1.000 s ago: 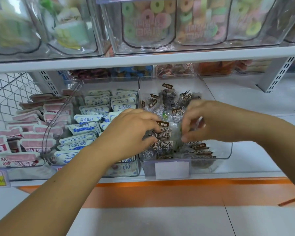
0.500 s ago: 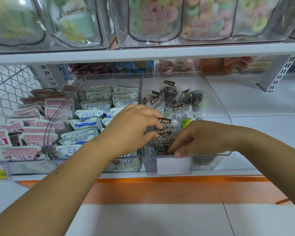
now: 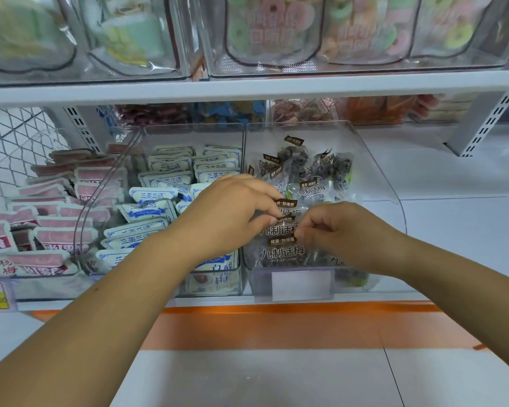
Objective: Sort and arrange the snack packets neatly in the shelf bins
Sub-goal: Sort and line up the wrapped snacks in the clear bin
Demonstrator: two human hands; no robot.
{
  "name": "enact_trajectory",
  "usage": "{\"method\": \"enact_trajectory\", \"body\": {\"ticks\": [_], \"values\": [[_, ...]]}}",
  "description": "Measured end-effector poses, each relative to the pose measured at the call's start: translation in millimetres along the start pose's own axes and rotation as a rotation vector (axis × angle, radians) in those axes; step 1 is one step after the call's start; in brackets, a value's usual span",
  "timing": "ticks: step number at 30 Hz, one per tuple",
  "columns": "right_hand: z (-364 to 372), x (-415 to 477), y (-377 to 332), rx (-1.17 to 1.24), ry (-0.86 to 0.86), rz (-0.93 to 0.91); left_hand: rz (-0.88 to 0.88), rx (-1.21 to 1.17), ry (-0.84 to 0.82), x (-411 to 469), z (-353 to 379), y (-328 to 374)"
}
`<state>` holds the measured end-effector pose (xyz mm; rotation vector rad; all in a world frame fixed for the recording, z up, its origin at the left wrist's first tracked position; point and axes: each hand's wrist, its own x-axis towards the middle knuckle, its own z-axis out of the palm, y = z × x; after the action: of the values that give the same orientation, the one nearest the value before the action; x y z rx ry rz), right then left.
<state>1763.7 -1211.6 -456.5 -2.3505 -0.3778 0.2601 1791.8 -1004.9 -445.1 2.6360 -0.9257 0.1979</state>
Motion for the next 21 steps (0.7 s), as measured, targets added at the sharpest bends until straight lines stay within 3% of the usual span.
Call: {"method": "enact_trajectory", "body": {"ticks": [7, 11, 17, 21], "values": [[-19, -4, -12, -0.139, -0.243, 0.026, 0.011, 0.114, -0.106, -2, -2, 8], [-65, -16, -11, -0.245, -0.298, 0.075, 0.031, 0.231, -0.158, -5, 0, 13], [-53, -25, -10, -0.628, -0.323, 0.015, 0.048, 0.234, -0.179, -4, 2, 23], [-60, -29, -12, -0.649, -0.387, 0.078, 0.05, 0.213, -0.239, 1, -1, 28]]}}
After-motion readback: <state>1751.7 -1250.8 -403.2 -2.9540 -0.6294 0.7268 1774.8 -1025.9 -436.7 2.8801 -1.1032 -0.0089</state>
